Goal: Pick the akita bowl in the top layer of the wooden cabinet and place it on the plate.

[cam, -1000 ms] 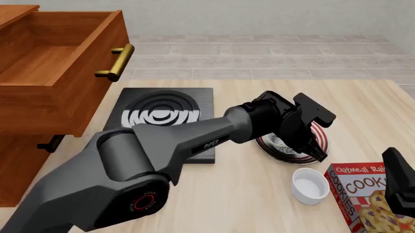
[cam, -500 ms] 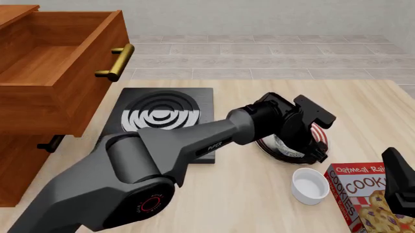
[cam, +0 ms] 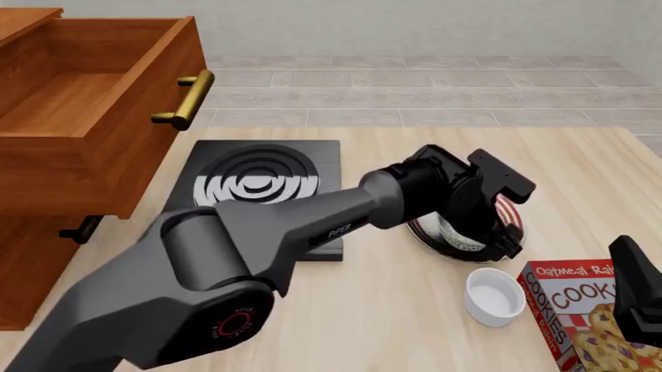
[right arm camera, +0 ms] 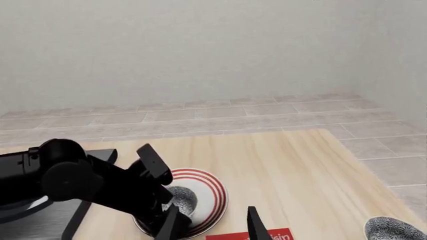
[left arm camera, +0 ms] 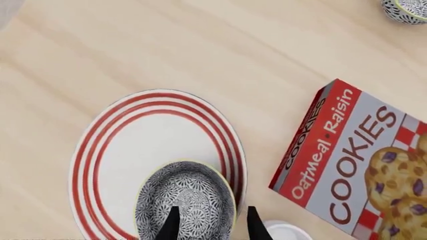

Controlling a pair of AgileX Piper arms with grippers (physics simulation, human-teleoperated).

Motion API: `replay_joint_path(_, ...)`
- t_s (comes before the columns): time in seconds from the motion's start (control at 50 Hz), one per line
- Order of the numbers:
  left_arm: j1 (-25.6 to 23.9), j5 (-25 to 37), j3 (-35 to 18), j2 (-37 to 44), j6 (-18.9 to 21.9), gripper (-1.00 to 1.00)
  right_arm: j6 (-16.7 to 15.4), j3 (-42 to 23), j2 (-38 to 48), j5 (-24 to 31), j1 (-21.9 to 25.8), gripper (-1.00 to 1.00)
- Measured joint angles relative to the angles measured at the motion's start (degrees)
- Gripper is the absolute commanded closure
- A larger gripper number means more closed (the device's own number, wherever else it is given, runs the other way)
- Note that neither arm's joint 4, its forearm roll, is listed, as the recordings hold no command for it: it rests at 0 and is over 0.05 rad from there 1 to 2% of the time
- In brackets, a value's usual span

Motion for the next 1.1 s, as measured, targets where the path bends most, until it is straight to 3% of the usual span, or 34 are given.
replay_joint_path(1.1, -0.3, 2.0, 2.3, -9.3, 0.6, -1.0, -1.3, 0.0, -0.3, 0.1, 0.2, -1.0)
